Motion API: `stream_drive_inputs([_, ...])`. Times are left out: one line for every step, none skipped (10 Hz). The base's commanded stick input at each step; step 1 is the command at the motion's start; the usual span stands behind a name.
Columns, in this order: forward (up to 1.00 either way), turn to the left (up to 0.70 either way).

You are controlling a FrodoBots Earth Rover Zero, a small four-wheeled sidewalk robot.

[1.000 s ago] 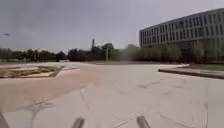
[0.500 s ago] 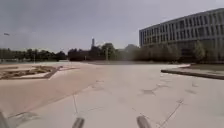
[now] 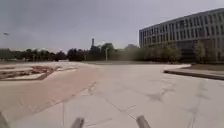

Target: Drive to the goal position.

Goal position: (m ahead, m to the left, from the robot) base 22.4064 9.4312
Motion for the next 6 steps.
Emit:
stream_drive_inputs([0.7, 0.0])
stream_drive_inputs([0.7, 0.0])
stream_drive_inputs([0.7, 0.0])
stream_drive_inputs([0.7, 0.0])
stream_drive_inputs([0.7, 0.0])
stream_drive_inputs([0.7, 0.0])
